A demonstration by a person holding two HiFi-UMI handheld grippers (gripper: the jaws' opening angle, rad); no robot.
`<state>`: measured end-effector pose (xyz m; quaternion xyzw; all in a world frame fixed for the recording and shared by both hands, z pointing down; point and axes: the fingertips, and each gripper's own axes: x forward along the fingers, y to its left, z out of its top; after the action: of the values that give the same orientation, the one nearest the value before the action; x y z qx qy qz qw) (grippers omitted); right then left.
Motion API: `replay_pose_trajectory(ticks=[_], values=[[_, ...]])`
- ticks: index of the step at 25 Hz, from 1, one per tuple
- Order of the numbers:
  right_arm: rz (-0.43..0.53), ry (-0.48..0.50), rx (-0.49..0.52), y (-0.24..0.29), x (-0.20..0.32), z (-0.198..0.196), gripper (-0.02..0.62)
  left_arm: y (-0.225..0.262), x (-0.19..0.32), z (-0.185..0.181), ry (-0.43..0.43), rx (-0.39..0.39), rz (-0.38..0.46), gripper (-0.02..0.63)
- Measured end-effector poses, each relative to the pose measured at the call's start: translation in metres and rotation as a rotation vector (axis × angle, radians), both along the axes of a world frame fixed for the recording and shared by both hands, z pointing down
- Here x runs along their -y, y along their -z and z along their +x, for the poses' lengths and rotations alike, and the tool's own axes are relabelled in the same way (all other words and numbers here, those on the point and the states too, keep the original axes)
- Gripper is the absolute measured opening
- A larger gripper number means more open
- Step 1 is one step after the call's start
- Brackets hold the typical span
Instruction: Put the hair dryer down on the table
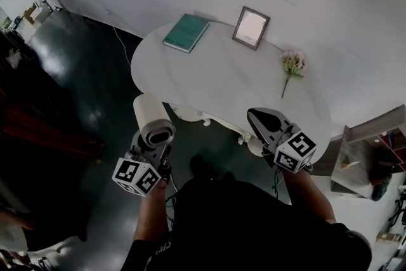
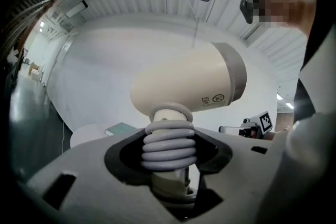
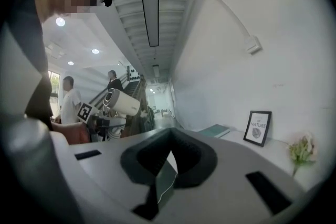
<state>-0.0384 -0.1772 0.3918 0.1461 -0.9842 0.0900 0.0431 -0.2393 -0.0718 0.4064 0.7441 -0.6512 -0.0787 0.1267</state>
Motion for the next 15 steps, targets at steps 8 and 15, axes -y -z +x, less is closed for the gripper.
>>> replay_pose_trajectory(ticks=[8,15], values=[[0.002,-0.077,-0.008,0.007,0.033,-0.077,0.005,0.002,0.060,-0.089,-0.085,0.048,0.016,0.221],[-0.032,-0.126,-0.036,-0.006,0.061,-0.105,0.005,-0.012,0.103,-0.116,-0.143,0.035,-0.005,0.221]])
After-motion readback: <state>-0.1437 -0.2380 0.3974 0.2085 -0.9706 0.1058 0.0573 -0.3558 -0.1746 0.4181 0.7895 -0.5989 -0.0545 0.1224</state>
